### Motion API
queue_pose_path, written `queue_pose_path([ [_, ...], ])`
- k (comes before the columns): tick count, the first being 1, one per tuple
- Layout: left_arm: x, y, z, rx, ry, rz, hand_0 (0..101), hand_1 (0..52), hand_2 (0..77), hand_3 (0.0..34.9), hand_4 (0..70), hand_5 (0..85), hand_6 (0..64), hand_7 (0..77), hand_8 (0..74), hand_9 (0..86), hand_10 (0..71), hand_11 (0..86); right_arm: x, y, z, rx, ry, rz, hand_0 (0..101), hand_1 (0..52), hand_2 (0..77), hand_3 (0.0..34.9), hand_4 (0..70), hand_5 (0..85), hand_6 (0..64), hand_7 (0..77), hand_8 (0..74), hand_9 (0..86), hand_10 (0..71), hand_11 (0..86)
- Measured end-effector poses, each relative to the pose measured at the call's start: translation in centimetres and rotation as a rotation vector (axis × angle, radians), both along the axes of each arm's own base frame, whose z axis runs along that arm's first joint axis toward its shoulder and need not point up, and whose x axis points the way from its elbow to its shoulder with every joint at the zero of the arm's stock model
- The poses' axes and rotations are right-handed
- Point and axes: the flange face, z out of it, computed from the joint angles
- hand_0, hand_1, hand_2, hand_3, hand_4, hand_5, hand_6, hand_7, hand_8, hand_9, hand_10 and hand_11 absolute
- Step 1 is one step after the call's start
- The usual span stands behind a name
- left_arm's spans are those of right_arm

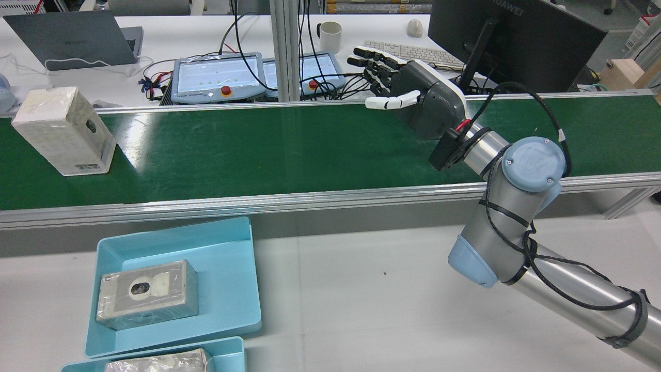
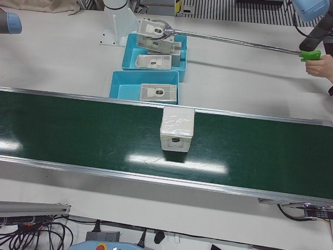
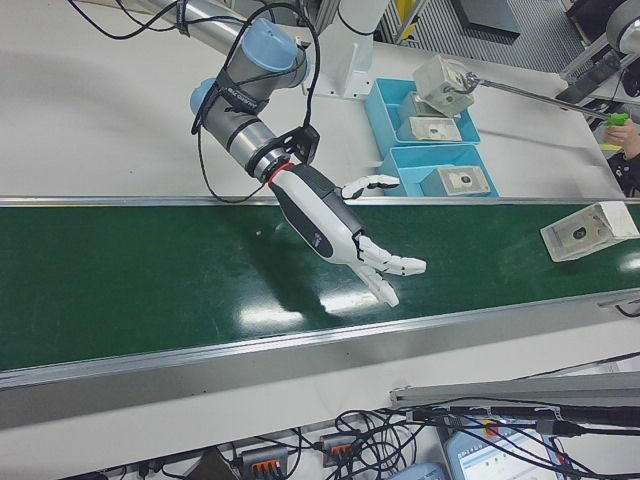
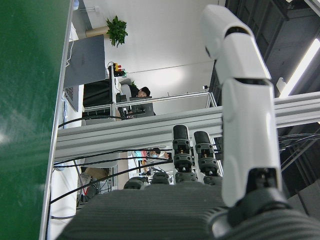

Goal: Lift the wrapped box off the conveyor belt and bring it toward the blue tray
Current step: 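Lower the open right hand toward the belt surface, palm facing the oncoming box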

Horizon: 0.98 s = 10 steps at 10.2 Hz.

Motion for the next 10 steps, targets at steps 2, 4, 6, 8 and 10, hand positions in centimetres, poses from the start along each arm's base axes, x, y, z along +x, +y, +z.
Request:
queue_pose_path([
  [2, 0.0, 0.0, 0.0, 0.0, 0.0, 0.0, 0, 0.0, 0.5, 0.0, 0.0, 1.1, 0.0, 0.5, 0.5, 0.0, 0.0, 0.5, 0.2, 0.1, 0.4, -0.014, 0.015, 0.002, 51, 21.3, 20.7, 0.5, 13.1, 17.5, 7.1, 19.6, 0.0, 4.9, 0.0, 1.6],
  [4, 0.0, 0.0, 0.0, 0.0, 0.0, 0.0, 0, 0.0, 1.1, 0.0, 0.0, 1.1, 0.0, 0.5, 0.5, 0.0, 0.5, 0.0, 0.8, 0.6, 1.0, -0.051, 0.046, 0.004, 53, 24.5, 23.5, 0.5, 14.7, 19.1, 7.1, 20.7, 0.0, 4.9, 0.0, 1.6],
  [6, 0.0, 0.0, 0.0, 0.0, 0.0, 0.0, 0, 0.0, 1.1, 0.0, 0.0, 1.1, 0.0, 0.5, 0.5, 0.0, 0.5, 0.0, 1.3, 1.3, 1.9, -0.079, 0.068, 0.003, 54, 24.0, 23.5, 0.5, 14.7, 19.1, 7.6, 21.8, 0.0, 4.9, 0.0, 1.6],
  [8, 0.0, 0.0, 0.0, 0.0, 0.0, 0.0, 0, 0.0, 1.1, 0.0, 0.0, 1.1, 0.0, 0.5, 0.5, 0.0, 0.0, 0.5, 1.7, 1.9, 2.3, -0.085, 0.066, 0.001, 53, 23.5, 23.5, 0.5, 12.5, 20.2, 6.5, 19.6, 0.0, 4.9, 0.0, 1.6],
  [10, 0.0, 0.0, 0.0, 0.0, 0.0, 0.0, 0, 0.0, 1.1, 0.0, 0.0, 1.1, 0.0, 0.5, 0.5, 0.0, 0.5, 0.0, 2.0, 2.2, 2.2, -0.082, 0.064, -0.002, 53, 22.4, 22.4, 0.6, 10.4, 18.0, 4.9, 19.6, 0.0, 4.9, 0.0, 1.6],
])
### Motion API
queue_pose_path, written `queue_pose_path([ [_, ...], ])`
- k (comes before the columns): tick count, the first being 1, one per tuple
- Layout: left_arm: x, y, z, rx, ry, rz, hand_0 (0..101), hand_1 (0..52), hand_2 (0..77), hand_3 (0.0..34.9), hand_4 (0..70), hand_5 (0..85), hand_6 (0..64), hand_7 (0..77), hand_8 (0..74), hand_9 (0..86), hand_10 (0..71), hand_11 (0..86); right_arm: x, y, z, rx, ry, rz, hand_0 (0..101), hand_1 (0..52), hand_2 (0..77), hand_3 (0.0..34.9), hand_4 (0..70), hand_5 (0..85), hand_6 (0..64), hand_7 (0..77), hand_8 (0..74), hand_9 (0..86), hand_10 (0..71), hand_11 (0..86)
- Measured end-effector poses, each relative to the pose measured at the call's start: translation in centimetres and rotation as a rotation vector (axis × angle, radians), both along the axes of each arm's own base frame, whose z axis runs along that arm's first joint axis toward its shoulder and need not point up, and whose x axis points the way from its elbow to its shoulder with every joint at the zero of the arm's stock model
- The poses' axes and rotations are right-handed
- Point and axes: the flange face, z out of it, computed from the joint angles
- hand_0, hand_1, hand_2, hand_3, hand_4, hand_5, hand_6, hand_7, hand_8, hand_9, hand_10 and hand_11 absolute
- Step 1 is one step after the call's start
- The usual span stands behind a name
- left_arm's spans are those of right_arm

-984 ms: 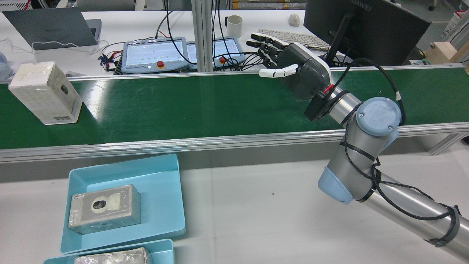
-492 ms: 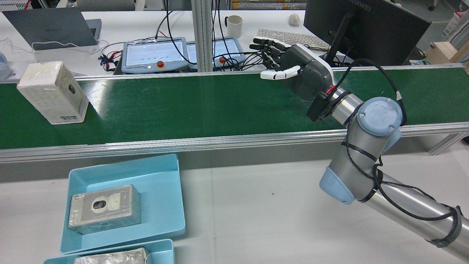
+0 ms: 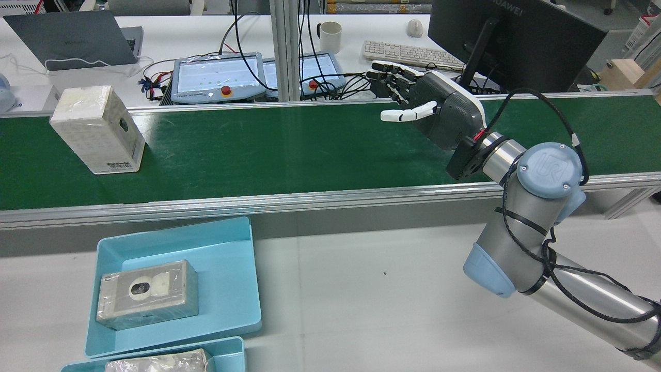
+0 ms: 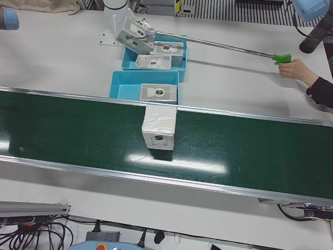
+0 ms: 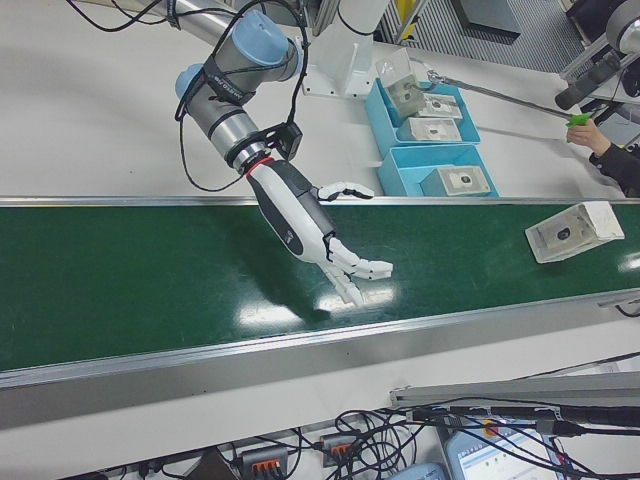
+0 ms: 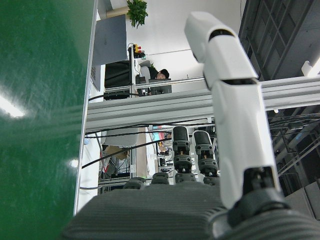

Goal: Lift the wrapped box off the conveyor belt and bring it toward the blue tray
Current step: 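Lower the open right hand toward the belt surface, palm facing the oncoming box, then hold the right hand still on the belt as the white box approaches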

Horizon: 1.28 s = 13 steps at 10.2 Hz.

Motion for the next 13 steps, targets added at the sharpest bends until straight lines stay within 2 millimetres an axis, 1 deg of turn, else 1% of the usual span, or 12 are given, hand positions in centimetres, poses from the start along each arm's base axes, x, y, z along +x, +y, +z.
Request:
queue_pose_path([
  [1, 0.0, 0.0, 0.0, 0.0, 0.0, 0.0, 0, 0.0, 1.1, 0.0, 0.0, 1.1, 0.0, 0.5, 0.5, 0.0, 0.0, 0.0, 0.2, 0.2, 0.2, -0.002, -0.001, -0.001, 52, 22.4, 22.4, 1.8, 11.5, 18.5, 6.5, 19.1, 0.0, 4.9, 0.0, 1.6],
  [2, 0.0, 0.0, 0.0, 0.0, 0.0, 0.0, 0, 0.0, 1.1, 0.0, 0.0, 1.1, 0.0, 0.5, 0.5, 0.0, 0.5, 0.5, 0.5, 0.5, 0.2, -0.001, -0.005, 0.0, 52, 22.4, 22.4, 1.8, 11.5, 18.5, 6.5, 19.1, 0.0, 4.9, 0.0, 1.6],
  [3, 0.0, 0.0, 0.0, 0.0, 0.0, 0.0, 0, 0.0, 0.5, 0.0, 0.0, 1.1, 0.0, 0.5, 0.5, 0.0, 0.5, 0.0, 0.7, 0.8, 0.2, 0.002, -0.005, 0.0, 52, 20.7, 19.6, 1.6, 9.8, 18.0, 4.9, 19.1, 0.0, 4.9, 0.0, 1.6],
  [4, 0.0, 0.0, 0.0, 0.0, 0.0, 0.0, 0, 0.0, 1.1, 0.0, 0.0, 1.1, 0.0, 0.5, 0.5, 0.0, 0.5, 0.0, 0.7, 0.9, 0.2, 0.004, -0.004, -0.001, 52, 20.7, 20.2, 1.5, 10.9, 18.5, 5.5, 19.6, 0.0, 4.9, 0.0, 1.6],
  [6, 0.0, 0.0, 0.0, 0.0, 0.0, 0.0, 0, 0.0, 1.1, 0.0, 0.0, 1.1, 0.0, 0.5, 0.5, 0.0, 0.5, 0.0, 0.8, 1.1, 0.0, 0.008, -0.012, -0.004, 51, 20.7, 20.2, 1.9, 10.9, 18.0, 5.5, 19.6, 0.0, 4.9, 0.0, 1.6],
  [7, 0.0, 0.0, 0.0, 0.0, 0.0, 0.0, 0, 0.0, 1.1, 0.0, 0.0, 1.1, 0.0, 0.5, 0.5, 0.0, 0.5, 0.0, 0.9, 1.2, -0.3, 0.011, -0.017, -0.003, 51, 20.7, 19.1, 2.9, 9.8, 18.0, 5.5, 19.6, 0.0, 4.9, 0.0, 1.6],
  [8, 0.0, 0.0, 0.0, 0.0, 0.0, 0.0, 0, 0.0, 1.1, 0.0, 0.0, 1.1, 0.0, 0.5, 0.5, 0.0, 0.0, 0.0, 0.9, 1.3, -0.4, 0.013, -0.02, -0.003, 51, 20.7, 19.1, 3.0, 10.4, 18.0, 5.5, 19.6, 0.0, 4.9, 0.0, 1.6],
  [9, 0.0, 0.0, 0.0, 0.0, 0.0, 0.0, 0, 0.0, 1.1, 0.0, 0.0, 1.1, 0.0, 0.5, 0.5, 0.0, 0.5, 0.0, 1.0, 1.3, -0.5, 0.014, -0.021, -0.002, 51, 19.6, 18.0, 2.9, 10.9, 18.5, 5.5, 19.6, 0.0, 4.9, 0.0, 1.6],
  [10, 0.0, 0.0, 0.0, 0.0, 0.0, 0.0, 0, 0.0, 0.5, 0.0, 0.0, 1.1, 0.0, 0.5, 0.5, 0.0, 0.5, 0.5, 1.0, 1.3, -0.5, 0.015, -0.022, -0.002, 51, 19.6, 18.0, 4.3, 12.5, 18.0, 5.5, 20.7, 0.0, 4.9, 0.0, 1.6],
  [13, 0.0, 0.0, 0.0, 0.0, 0.0, 0.0, 0, 0.0, 1.1, 0.0, 0.0, 1.1, 0.0, 0.5, 0.5, 0.0, 0.5, 0.0, 1.0, 1.3, -0.4, 0.014, -0.021, -0.001, 51, 19.6, 18.0, 4.4, 12.5, 18.0, 5.5, 20.7, 0.0, 4.9, 0.0, 1.6],
])
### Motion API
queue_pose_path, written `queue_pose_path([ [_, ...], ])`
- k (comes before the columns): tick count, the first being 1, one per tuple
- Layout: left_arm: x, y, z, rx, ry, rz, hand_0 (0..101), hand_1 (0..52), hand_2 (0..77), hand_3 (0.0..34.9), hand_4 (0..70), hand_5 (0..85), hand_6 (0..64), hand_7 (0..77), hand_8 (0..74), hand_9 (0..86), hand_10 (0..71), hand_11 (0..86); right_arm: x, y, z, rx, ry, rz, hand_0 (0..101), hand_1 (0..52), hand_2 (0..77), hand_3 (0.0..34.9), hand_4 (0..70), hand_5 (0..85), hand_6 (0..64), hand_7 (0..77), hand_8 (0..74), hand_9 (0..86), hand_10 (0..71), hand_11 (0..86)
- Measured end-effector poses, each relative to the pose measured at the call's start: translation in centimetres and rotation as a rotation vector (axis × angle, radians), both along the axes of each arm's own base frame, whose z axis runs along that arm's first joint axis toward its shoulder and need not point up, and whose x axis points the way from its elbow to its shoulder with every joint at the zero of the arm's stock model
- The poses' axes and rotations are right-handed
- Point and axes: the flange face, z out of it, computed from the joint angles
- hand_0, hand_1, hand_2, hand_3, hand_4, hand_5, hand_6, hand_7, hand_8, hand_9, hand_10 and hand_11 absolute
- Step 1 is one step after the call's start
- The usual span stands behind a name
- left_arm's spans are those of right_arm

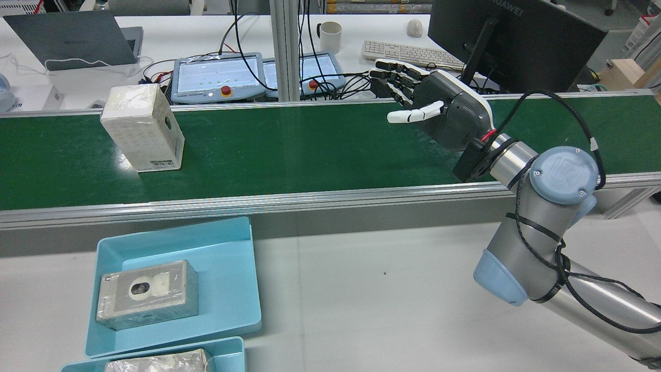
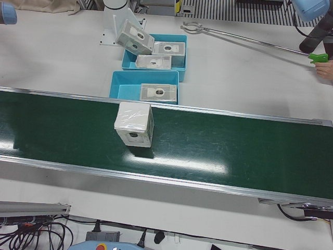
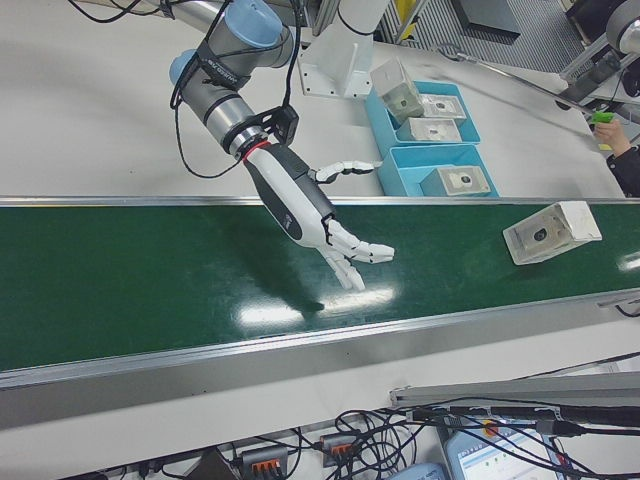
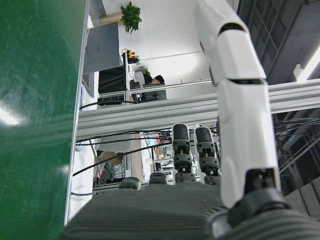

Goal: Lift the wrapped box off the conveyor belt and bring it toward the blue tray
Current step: 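Hold the right hand still on the belt as the white box approaches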

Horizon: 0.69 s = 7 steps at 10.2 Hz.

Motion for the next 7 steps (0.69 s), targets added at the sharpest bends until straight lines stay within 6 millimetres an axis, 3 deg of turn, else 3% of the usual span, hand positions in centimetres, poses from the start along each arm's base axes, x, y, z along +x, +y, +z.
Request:
queue_pose_path([
  [4, 0.0, 0.0, 0.0, 0.0, 0.0, 0.0, 0, 0.0, 1.1, 0.0, 0.0, 1.1, 0.0, 0.5, 0.5, 0.0, 0.0, 0.5, -0.04, 0.01, -0.02, 0.001, 0.0, 0.001, 51, 19.6, 16.9, 4.4, 12.0, 19.6, 5.5, 21.8, 0.0, 4.9, 0.0, 1.6],
  [7, 0.0, 0.0, 0.0, 0.0, 0.0, 0.0, 0, 0.0, 1.1, 0.0, 0.0, 1.1, 0.0, 0.5, 0.5, 0.0, 0.0, 0.5, -0.09, 0.0, -0.15, 0.005, -0.002, 0.002, 51, 21.3, 21.3, 4.5, 14.2, 19.1, 6.0, 21.8, 1.6, 6.0, 0.0, 1.6],
])
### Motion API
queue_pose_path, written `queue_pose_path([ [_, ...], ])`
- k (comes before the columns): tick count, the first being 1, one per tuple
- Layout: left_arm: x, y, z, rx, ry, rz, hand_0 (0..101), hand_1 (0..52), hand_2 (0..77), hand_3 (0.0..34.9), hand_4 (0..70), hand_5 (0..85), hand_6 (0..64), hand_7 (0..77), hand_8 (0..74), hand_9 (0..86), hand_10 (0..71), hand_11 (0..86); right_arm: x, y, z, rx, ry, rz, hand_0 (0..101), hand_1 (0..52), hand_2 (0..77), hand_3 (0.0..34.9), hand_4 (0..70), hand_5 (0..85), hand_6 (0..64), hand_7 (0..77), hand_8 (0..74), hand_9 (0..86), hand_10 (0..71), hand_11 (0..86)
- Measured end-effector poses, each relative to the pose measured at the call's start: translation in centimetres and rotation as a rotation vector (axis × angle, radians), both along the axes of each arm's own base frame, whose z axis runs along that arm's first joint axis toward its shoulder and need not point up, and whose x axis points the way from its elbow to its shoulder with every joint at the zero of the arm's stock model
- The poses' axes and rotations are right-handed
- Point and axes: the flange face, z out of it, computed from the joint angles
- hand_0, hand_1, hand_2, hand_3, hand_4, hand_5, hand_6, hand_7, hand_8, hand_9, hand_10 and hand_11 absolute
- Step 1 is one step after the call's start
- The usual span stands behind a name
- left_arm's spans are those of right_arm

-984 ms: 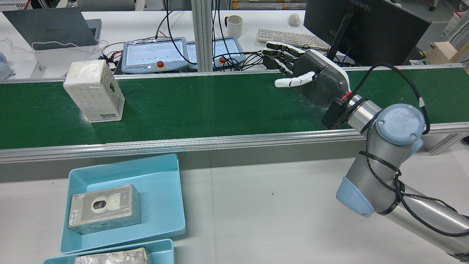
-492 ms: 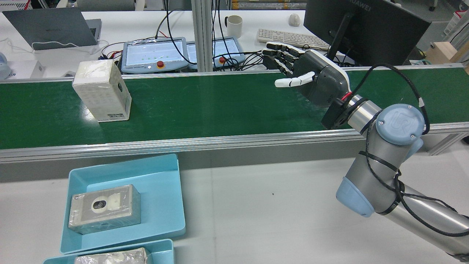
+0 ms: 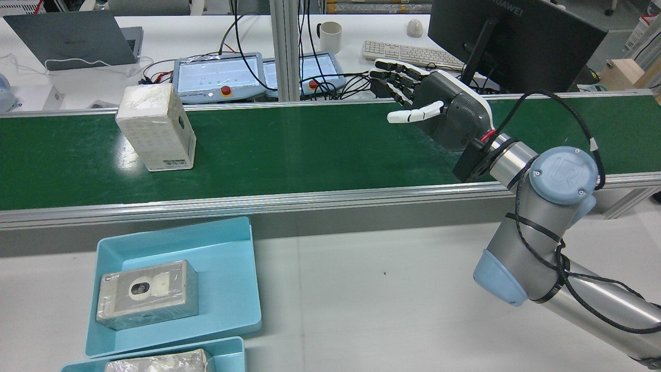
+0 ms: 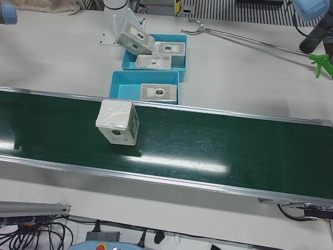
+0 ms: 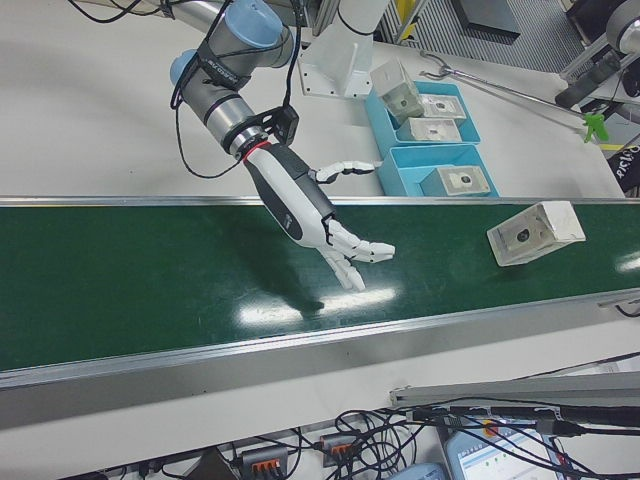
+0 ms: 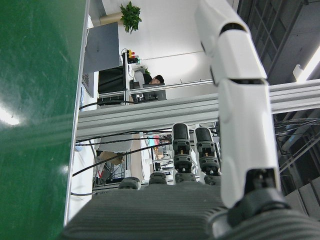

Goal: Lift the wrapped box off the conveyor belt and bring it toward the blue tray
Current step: 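Hold the right hand still on the belt as the white box approaches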

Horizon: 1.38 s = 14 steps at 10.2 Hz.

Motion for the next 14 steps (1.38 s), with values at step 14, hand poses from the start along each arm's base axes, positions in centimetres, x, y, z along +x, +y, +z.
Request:
queue_pose_path([
  [14, 0.0, 0.0, 0.0, 0.0, 0.0, 0.0, 0, 0.0, 0.5, 0.0, 0.0, 1.1, 0.0, 0.5, 0.5, 0.0, 0.5, 0.0, -6.2, -3.3, -2.8, -0.015, 0.014, -0.021, 51, 18.5, 15.8, 6.1, 18.5, 21.8, 8.7, 26.2, 1.1, 7.1, 0.0, 1.6],
])
